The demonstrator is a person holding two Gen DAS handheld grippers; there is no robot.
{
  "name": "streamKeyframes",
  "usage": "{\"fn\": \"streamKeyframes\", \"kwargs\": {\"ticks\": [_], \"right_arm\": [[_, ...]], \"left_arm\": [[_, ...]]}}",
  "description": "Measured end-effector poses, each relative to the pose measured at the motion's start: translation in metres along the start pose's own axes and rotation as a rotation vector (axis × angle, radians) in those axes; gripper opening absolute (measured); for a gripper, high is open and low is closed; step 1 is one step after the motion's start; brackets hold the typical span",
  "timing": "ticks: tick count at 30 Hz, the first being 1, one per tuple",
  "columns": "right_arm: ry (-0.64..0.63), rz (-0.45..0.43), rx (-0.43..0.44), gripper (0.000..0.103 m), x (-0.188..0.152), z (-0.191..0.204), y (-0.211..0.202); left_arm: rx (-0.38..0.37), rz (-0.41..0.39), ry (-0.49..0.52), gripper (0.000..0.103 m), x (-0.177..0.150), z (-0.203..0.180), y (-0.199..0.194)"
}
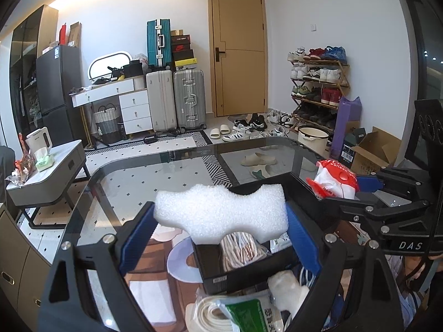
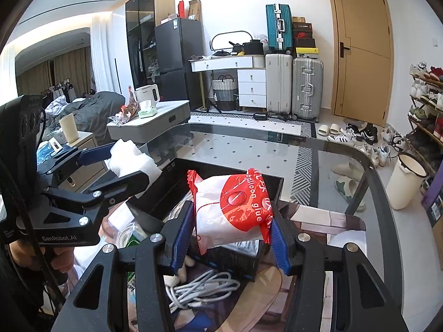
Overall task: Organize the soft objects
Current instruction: 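Lower the red-and-white bag into the box with right gripper while left holds foam above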
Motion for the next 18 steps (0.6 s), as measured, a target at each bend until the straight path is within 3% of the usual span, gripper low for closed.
{"fn": "streamKeyframes", "kwargs": {"ticks": [18], "right_arm": [[-0.011,0.034,0.009,0.051,0.011,-0.013,0.034]], "left_arm": [[-0.014,0.048,-0.007,0.090,0.010,0.002,0.044]]}}
Point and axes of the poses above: each gripper's, at about its wrist camera, not at the fingertips, and y roughly the way its jaws point, z to its left, x to its top, the point moved 5 cm from there along y, roughly the way its jaws point, and after that the axes turned 6 degrees about z, right-handed, at the moved point
